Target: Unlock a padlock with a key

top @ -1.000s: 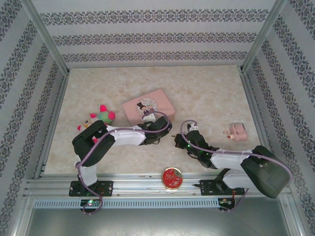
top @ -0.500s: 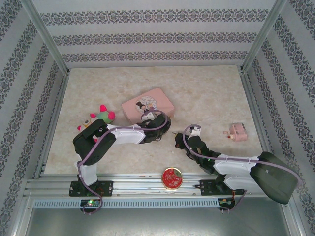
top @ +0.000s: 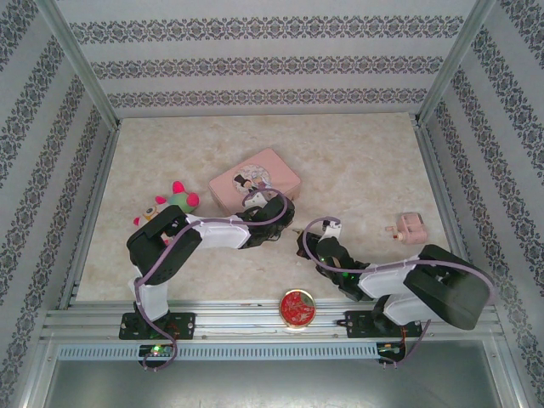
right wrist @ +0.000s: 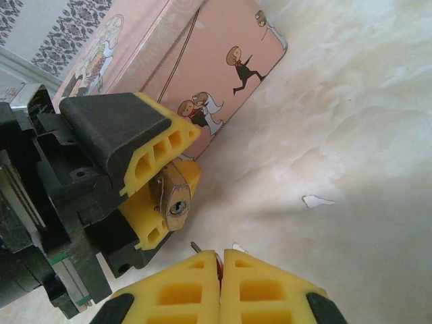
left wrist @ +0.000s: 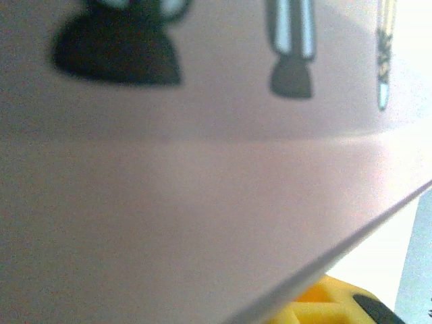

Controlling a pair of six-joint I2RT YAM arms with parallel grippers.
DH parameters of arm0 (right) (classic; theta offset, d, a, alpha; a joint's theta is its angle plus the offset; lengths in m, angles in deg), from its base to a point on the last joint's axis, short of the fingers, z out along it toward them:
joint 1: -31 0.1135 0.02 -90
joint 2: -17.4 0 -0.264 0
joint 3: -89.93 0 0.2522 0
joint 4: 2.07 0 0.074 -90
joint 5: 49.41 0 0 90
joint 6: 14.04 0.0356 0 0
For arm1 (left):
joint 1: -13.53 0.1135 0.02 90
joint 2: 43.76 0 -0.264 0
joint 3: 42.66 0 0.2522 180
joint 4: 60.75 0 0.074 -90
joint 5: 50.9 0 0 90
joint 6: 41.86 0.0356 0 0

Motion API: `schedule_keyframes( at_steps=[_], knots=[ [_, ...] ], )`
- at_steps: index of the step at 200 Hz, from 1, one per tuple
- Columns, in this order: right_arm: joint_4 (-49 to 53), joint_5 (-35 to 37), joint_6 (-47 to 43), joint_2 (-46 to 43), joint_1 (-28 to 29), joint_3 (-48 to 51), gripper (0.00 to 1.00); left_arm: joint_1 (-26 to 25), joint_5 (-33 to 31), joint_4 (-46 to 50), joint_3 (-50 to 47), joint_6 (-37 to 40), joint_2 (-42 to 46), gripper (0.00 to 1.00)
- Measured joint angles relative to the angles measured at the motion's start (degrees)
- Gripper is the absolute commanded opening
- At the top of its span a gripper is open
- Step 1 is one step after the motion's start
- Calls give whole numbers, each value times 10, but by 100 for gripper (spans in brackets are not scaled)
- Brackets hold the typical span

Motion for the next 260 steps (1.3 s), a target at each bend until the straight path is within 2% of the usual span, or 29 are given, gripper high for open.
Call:
schedule_keyframes(
  at_steps=[78, 260],
  knots=[
    [-68, 10, 8, 35, 6, -4, 0, 0, -1, -8, -1, -3, -1, 0],
    [-111, 35, 12, 71, 6, -7, 0, 0, -2, -38, -8, -4, -4, 0]
  ],
)
